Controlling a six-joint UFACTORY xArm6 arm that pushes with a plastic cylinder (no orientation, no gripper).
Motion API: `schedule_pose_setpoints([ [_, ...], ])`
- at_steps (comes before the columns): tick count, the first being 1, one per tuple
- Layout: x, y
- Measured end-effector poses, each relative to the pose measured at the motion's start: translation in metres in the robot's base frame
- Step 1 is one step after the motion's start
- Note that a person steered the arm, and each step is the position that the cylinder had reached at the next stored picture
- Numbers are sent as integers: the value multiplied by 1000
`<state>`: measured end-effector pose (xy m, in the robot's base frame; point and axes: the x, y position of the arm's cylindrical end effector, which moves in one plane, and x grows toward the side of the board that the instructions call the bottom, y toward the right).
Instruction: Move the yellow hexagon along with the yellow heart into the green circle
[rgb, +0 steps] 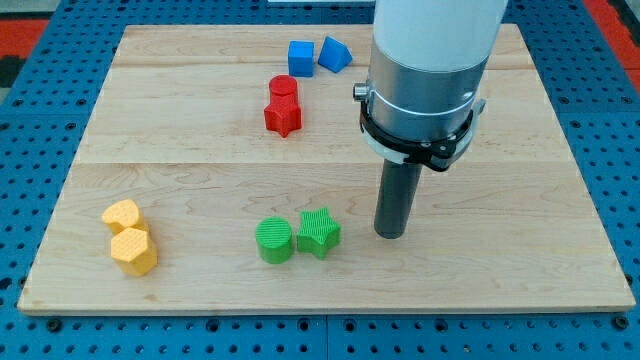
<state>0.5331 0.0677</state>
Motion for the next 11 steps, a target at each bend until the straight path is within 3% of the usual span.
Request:
schedule_pose_setpoints([
  [1,0,0],
  [3,-78,4],
  [6,-64,-369],
  [7,-3,-372],
  [8,58,-334],
  [9,45,-271],
  [11,-1,-209],
])
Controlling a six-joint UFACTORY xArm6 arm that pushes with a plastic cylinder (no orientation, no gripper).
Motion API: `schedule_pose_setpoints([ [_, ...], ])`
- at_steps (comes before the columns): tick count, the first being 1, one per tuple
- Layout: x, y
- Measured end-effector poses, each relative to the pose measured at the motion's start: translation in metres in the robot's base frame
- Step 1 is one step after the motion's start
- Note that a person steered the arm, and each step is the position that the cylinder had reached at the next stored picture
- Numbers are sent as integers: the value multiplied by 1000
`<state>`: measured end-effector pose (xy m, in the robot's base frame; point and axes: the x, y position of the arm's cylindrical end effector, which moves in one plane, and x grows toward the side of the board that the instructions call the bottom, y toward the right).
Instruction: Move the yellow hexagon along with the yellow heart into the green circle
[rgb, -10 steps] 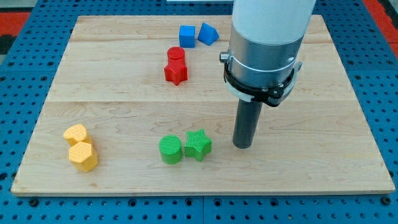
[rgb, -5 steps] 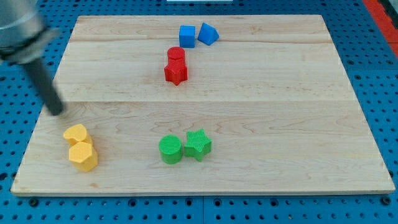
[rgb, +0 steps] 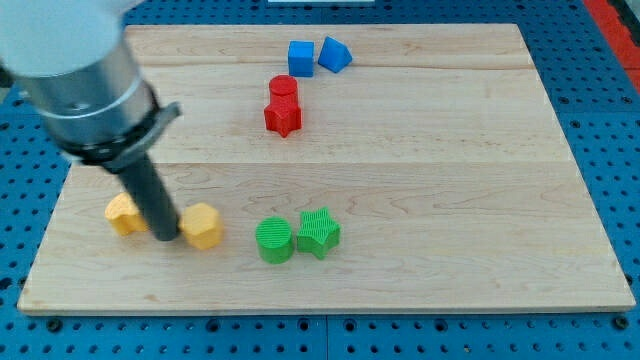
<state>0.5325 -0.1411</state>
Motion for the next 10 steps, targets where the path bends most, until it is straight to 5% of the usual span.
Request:
schedule_pose_setpoints([
  [1,0,57],
  [2,4,49],
  [3,63,-23],
  [5,52,-151],
  [6,34,-163],
  [8,-22,-119],
  [10,-28,32],
])
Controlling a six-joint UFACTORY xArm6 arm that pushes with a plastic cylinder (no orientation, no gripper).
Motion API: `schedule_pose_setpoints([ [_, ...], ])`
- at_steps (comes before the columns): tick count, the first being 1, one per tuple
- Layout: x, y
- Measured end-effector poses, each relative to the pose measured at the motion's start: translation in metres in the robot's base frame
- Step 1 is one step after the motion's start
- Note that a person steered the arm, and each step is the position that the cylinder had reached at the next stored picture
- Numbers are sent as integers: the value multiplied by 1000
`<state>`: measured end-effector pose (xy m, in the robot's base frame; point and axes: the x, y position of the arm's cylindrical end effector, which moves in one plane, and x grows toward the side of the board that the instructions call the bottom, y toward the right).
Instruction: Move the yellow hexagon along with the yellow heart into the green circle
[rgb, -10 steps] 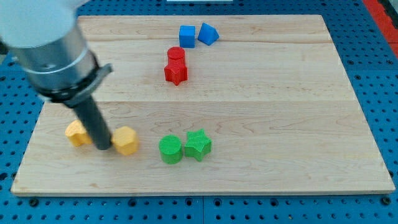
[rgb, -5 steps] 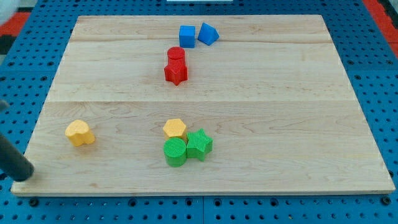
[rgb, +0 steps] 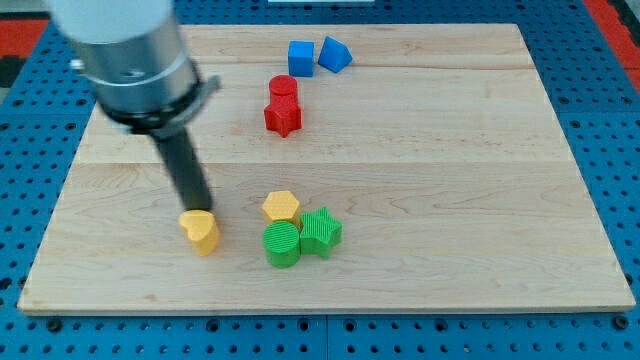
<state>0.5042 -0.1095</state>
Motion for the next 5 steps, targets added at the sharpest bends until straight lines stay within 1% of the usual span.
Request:
schedule_pose_setpoints([
  [1,0,-61],
  [2,13,-138],
  [3,37,-86],
  [4,19,-19],
  [5,15,-13],
])
